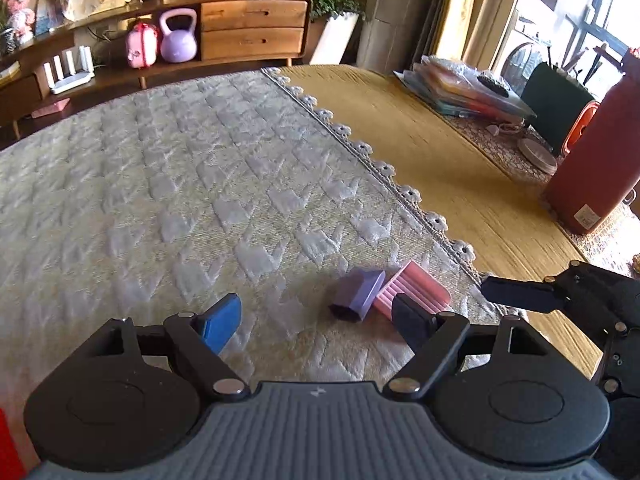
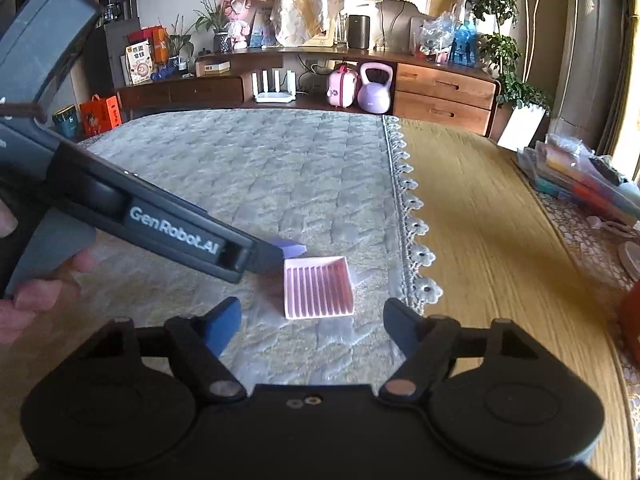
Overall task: Organize rigid objects
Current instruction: 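Grasp the small purple block with the left tool while the right tool grasps the pink ridged tray, then carry the purple block and pink tray over the red box with both tools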
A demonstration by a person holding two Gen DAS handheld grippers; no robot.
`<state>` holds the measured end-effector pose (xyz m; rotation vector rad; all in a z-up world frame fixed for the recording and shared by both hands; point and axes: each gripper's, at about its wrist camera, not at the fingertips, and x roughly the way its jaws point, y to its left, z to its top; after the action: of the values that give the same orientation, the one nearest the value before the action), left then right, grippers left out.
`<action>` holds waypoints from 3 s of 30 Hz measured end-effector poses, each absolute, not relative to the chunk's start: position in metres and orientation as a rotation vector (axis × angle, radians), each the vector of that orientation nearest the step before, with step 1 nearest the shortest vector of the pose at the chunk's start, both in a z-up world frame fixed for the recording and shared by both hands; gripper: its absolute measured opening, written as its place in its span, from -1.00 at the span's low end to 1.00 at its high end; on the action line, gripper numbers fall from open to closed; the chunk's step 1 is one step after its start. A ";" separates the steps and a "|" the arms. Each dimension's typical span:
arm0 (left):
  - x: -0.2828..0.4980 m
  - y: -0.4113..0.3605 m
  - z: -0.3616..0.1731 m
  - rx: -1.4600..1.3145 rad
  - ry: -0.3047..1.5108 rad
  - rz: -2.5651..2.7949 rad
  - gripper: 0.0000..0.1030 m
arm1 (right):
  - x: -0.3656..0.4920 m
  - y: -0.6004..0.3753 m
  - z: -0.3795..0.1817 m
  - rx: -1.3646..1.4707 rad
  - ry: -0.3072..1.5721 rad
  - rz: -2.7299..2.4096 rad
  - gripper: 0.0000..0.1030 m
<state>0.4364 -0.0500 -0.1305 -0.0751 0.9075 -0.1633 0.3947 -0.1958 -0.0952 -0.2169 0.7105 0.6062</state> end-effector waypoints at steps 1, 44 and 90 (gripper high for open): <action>0.440 -0.050 -0.133 -0.073 0.911 -0.165 0.59 | 0.395 -0.195 -0.097 -0.222 0.707 0.608 0.50; 0.434 -0.043 -0.136 -0.084 0.842 -0.193 -0.66 | 0.427 -0.166 -0.100 -0.317 0.678 0.782 0.02; 0.193 0.124 -0.031 -0.224 0.772 0.110 -0.66 | 0.254 -0.066 0.011 -0.261 0.611 0.795 -0.13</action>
<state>0.1934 0.1244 -0.0309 -0.2236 0.7723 0.1098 0.2541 -0.0657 0.0112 -0.2610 0.6110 0.7951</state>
